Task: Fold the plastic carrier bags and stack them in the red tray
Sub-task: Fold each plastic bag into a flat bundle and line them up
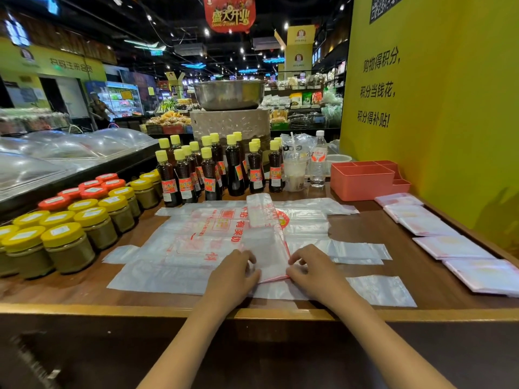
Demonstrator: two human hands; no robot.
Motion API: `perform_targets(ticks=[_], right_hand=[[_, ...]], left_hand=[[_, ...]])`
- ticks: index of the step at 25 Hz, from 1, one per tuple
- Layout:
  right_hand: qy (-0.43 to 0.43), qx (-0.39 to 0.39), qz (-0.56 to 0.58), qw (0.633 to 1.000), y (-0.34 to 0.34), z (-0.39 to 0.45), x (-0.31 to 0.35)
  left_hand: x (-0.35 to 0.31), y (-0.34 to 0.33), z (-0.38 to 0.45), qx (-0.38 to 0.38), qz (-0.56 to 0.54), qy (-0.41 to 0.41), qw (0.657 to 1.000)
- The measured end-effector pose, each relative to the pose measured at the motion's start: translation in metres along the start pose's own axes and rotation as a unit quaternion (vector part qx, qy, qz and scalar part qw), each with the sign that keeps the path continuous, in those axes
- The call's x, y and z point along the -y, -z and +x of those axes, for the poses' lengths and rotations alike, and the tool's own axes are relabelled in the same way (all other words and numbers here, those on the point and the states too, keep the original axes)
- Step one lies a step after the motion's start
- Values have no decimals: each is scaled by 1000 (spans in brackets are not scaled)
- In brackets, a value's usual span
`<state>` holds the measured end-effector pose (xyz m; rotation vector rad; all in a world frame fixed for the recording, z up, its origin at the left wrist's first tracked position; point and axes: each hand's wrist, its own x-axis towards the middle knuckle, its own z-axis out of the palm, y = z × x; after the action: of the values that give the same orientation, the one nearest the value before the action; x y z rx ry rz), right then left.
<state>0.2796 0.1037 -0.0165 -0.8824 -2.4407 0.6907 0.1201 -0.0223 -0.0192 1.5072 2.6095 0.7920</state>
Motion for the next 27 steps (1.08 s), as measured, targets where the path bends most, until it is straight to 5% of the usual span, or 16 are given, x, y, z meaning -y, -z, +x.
perform_targets(ticks=[9, 19, 24, 27], right_hand=[[135, 60, -74, 986, -4, 3, 9], [38, 153, -206, 966, -22, 66, 14], [52, 46, -143, 987, -17, 50, 21], [57, 69, -199, 976, -4, 29, 16]], left_hand=[[6, -3, -1, 112, -92, -68, 987], [5, 0, -4, 125, -105, -101, 981], [5, -2, -4, 130, -84, -97, 983], [3, -3, -5, 135, -54, -105, 984]])
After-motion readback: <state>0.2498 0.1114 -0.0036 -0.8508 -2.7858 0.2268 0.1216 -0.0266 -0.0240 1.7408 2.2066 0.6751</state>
